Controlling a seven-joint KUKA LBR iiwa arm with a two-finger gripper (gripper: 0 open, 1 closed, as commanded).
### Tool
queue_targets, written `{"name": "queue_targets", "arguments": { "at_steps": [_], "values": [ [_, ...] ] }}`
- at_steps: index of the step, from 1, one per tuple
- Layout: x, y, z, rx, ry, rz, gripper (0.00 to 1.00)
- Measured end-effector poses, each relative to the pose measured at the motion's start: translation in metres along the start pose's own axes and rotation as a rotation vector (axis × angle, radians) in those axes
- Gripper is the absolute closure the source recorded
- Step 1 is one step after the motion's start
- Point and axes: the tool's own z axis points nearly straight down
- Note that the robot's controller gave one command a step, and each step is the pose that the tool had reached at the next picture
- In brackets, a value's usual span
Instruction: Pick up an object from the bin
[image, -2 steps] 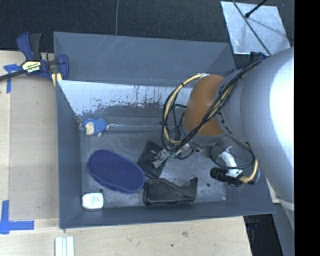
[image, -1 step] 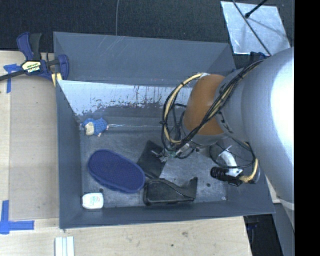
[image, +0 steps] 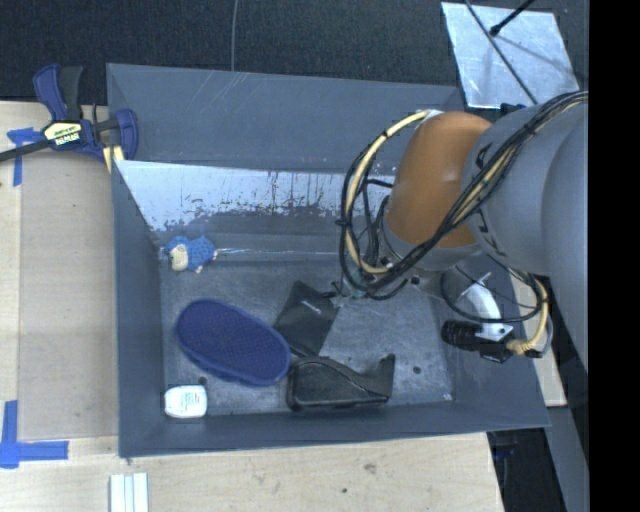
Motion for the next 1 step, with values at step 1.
{"name": "queue_targets", "arguments": {
  "at_steps": [1],
  "values": [
    [-0.0156,0.0061,-0.1593,-0.001,-0.003,-0.294,1.00]
  ]
}}
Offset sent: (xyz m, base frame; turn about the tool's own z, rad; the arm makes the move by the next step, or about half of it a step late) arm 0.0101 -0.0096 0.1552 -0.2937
